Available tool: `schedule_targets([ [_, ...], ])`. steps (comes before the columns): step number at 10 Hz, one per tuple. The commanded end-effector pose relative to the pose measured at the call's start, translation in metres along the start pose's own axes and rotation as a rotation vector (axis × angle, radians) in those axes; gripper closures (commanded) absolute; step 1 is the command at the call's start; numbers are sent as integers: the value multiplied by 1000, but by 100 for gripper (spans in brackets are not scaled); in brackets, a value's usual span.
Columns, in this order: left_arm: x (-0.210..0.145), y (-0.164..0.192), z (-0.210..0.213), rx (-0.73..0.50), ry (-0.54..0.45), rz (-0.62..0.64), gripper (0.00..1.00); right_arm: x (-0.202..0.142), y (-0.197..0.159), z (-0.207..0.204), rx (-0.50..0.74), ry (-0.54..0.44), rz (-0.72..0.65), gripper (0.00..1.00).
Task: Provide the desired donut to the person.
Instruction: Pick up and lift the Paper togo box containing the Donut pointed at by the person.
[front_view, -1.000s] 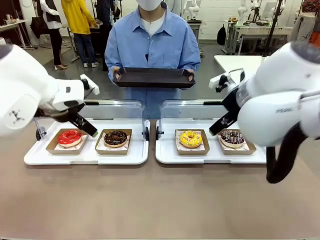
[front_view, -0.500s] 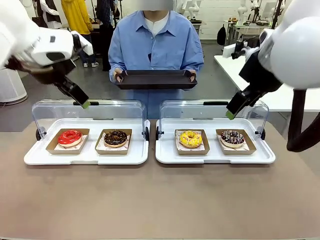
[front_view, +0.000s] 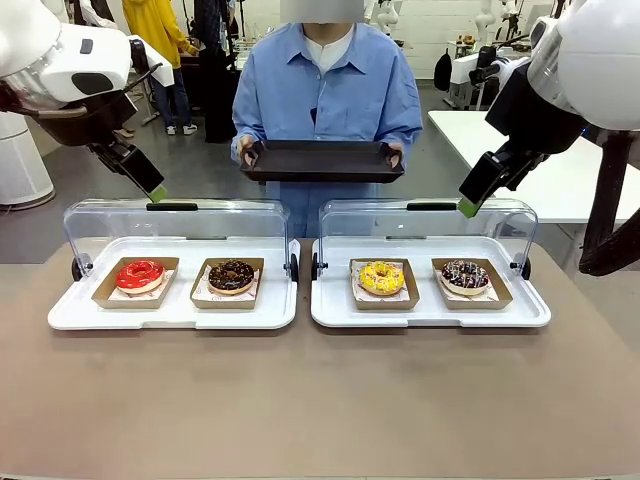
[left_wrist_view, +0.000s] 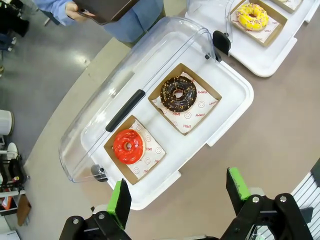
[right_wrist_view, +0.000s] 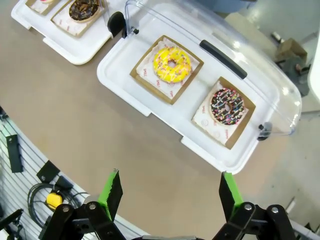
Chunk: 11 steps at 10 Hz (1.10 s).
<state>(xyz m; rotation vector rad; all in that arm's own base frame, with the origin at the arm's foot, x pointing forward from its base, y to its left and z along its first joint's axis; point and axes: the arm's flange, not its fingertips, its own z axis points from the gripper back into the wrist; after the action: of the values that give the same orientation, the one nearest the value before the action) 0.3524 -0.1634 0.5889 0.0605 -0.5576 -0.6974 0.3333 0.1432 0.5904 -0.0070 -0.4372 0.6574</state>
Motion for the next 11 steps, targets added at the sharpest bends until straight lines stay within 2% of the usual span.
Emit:
schedule_targets([
  [1,1,-1,-3,-5,-14,-1,0,-1,-1,-1,9,2,-2,0],
  [4,0,0,-1,-1,2,0,0,0,0,0,0,0,0,0],
  [5,2,22,3,-188,18,56,0,-10,-26,6,254,-54,164,0],
  [6,-5,46,7,-294,-68,13,0,-18,-59,11,459,-140,175,0],
  [8,-13,84,18,-483,-153,-34,0,-39,-122,2,672,-262,240,0],
  [9,-16,103,24,-581,-201,-68,0,-49,-147,-3,707,-326,267,0],
  [11,-31,141,27,-643,-348,-131,0,-71,-193,-14,767,-461,269,0],
])
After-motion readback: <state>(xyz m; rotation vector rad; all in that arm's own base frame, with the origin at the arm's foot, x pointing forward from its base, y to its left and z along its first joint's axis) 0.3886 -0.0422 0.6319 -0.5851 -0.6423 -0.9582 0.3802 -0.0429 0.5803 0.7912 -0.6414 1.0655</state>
